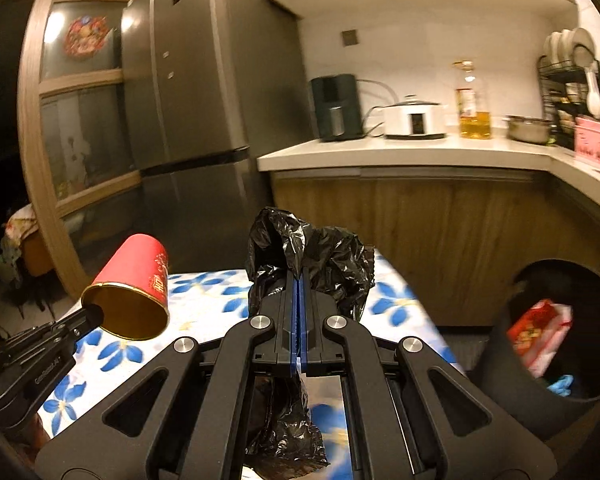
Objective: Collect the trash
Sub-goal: 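Carry the red cup and black bag over the black bin and release both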
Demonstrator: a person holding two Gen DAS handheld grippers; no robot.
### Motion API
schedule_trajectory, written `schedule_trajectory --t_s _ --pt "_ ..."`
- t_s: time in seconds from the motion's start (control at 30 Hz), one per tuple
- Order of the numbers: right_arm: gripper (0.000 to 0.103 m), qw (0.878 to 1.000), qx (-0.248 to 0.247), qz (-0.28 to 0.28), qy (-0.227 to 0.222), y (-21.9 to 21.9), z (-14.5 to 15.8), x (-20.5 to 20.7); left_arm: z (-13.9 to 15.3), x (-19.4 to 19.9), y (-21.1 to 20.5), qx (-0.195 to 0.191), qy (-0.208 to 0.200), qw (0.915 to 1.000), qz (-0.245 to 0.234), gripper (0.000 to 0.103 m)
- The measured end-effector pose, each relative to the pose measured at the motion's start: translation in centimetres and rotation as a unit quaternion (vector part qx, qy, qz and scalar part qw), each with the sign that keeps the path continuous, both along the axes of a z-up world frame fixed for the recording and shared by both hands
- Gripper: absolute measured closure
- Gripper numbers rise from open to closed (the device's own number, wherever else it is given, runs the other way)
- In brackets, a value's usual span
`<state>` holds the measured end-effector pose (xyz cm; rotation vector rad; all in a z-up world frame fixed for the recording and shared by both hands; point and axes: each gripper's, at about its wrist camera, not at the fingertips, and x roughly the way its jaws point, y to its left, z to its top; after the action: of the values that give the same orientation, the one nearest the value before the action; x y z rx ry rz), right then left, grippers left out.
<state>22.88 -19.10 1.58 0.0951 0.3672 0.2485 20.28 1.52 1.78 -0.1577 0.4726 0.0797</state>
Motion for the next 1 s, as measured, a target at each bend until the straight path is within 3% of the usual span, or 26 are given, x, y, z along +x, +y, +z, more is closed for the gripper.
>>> schedule_trajectory --t_s 0.27,0.6,1.0 --pt "0.102 0.998 0.002 -0.068 -0.012 -8.4 0.7 -1.6 0.5 1.3 -8.5 0.001 -0.007 0.9965 -0.083 0.100" --pt "0.102 0.985 -0.002 -0.172 -0.016 -19.6 0.7 -3.9 0.9 3.0 -20.8 0.010 -0.013 0.9814 -0.191 0.100" --pt "0.102 0.977 -0.005 -0.212 -0.002 -25.5 -0.4 -4.3 -0.7 4.1 -28.4 0.028 -0.001 0.9688 -0.246 0.100"
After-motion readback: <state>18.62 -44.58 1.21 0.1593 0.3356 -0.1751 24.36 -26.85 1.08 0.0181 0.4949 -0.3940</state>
